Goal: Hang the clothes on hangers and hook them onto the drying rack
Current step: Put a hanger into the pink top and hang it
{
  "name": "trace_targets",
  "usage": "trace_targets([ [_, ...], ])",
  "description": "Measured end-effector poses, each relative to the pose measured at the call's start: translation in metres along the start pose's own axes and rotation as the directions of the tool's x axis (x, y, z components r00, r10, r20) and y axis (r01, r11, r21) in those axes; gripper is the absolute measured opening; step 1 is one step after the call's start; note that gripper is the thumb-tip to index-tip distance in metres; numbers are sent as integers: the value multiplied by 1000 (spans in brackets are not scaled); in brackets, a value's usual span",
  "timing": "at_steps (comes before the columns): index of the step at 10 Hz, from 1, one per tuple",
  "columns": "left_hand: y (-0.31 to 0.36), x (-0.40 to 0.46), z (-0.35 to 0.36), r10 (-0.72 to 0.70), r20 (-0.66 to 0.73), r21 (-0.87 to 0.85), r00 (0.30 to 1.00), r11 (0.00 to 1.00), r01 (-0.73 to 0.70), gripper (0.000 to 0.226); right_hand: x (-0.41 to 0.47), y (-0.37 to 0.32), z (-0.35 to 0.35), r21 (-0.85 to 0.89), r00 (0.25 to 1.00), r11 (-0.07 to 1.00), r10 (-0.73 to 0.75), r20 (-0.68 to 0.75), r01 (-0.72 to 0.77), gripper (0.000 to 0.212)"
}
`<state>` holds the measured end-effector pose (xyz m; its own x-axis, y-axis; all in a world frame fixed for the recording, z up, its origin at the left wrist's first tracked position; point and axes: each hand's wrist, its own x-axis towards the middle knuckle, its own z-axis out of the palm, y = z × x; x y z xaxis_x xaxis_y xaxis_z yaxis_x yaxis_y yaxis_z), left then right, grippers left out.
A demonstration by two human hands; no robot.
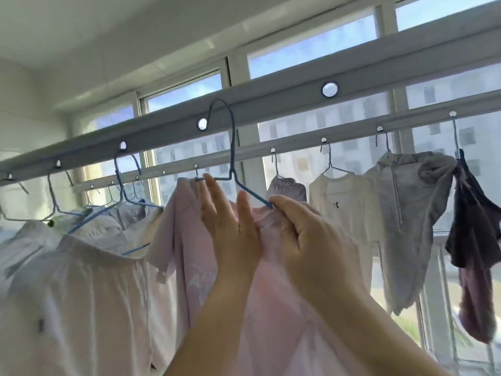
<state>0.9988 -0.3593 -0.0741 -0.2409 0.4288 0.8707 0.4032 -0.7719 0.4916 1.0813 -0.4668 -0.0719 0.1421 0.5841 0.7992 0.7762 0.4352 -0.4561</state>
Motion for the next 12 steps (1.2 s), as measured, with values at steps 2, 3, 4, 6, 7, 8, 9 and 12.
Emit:
trace_targets([
  [2,-5,39,-7,-39,100,33,994,999,36,61,27,-16,11,-21,997,999,34,73,-32,40],
  [3,-11,50,-7,-30,102,55,994,998,25,62,38,-17,21,2,995,998,68,79,-69,38],
  [4,-21,56,-4,-9,106,129,994,992,-4,69,43,-15,28,29,992,995,97,79,-100,36],
  [6,-42,59,10,-28,187,145,982,989,1,80,49,-6,35,48,989,990,127,75,-131,35],
  [7,-43,61,14,-1,225,125,974,992,-28,66,52,2,41,73,986,988,130,102,-137,38],
  [8,-50,51,17,-112,339,57,934,994,99,53,51,16,48,140,983,979,128,133,-146,39],
  [9,-54,40,20,-135,195,168,971,981,102,53,52,31,54,346,951,902,172,256,-256,36],
  [12,46,-15,34,302,14,-215,953,932,-292,56,36,69,19,651,852,573,188,488,-499,33],
])
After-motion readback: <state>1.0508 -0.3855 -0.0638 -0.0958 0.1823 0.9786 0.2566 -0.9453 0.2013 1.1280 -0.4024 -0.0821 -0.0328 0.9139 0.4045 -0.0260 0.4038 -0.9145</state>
